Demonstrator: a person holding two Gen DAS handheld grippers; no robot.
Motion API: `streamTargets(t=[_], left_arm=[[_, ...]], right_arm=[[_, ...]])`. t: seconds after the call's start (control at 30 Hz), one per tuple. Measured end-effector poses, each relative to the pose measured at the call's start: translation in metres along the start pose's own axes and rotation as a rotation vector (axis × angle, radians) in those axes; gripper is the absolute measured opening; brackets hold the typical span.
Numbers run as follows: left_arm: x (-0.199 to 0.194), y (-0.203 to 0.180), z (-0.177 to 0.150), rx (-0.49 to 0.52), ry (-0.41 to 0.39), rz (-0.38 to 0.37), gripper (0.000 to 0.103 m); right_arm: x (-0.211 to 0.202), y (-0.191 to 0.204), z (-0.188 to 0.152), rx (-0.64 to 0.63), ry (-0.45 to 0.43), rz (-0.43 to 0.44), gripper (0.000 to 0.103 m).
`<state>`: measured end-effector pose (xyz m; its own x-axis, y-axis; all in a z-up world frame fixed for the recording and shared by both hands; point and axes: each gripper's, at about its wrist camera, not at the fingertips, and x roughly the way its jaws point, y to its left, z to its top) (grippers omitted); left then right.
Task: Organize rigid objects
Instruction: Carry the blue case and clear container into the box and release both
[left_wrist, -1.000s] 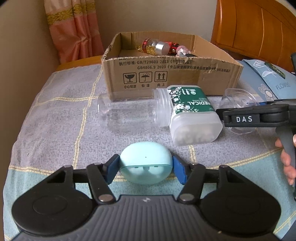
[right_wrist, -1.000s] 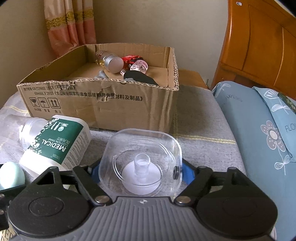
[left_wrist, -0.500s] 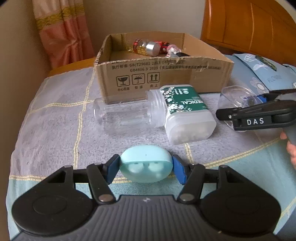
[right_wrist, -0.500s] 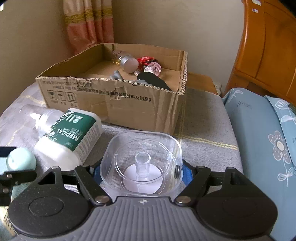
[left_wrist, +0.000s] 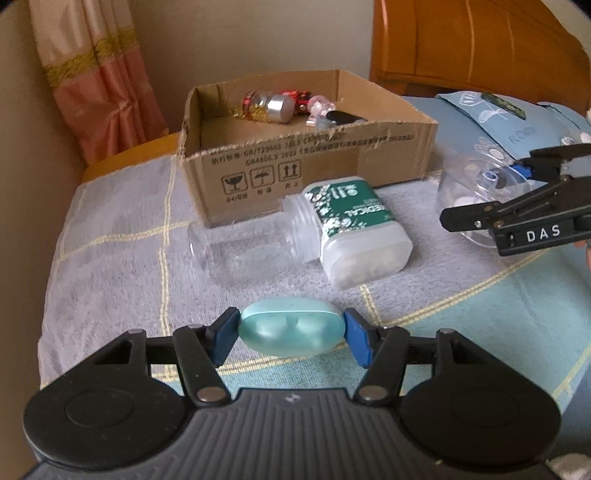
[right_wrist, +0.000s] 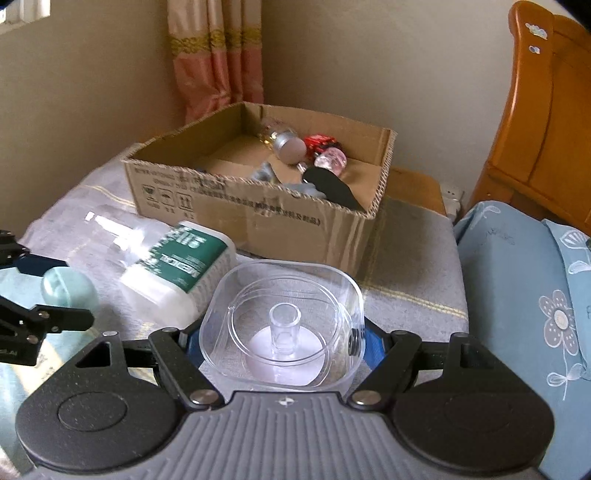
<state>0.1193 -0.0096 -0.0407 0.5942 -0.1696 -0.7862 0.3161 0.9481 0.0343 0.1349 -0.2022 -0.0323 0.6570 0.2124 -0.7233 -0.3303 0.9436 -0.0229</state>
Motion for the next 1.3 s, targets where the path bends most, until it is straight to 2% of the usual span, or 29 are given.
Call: streamTargets(t=[0.3, 0.47, 0.63, 0.83, 1.0, 1.3], left_arm=[[-0.029, 0.008, 0.032, 0.061, -0.024, -0.044, 0.06], [-0.039, 0.013, 0.064, 0.071, -0.055, -0.084, 0.06], [-0.032, 0.022, 0.1, 0.074, -0.081, -0.106, 0.06], [0.0, 0.041, 0.148, 0.069, -0.096, -0.073, 0.06], [0.04, 0.058, 0.182, 0.053, -0.075, -0.056, 0.06], [0.098, 0.075, 0.21, 0.025, -0.04, -0.028, 0.06]], right_arm=[[-0.025, 0.0, 0.028, -0.052, -0.041, 0.083, 0.082], [-0.031, -0.003, 0.052, -0.056, -0.07, 0.11, 0.082], [-0.023, -0.006, 0.08, -0.062, -0.085, 0.114, 0.082], [-0.002, -0.01, 0.112, -0.06, -0.073, 0.131, 0.082], [0.019, -0.011, 0.128, -0.063, -0.047, 0.128, 0.082], [0.059, -0.01, 0.146, -0.053, 0.011, 0.138, 0.082]])
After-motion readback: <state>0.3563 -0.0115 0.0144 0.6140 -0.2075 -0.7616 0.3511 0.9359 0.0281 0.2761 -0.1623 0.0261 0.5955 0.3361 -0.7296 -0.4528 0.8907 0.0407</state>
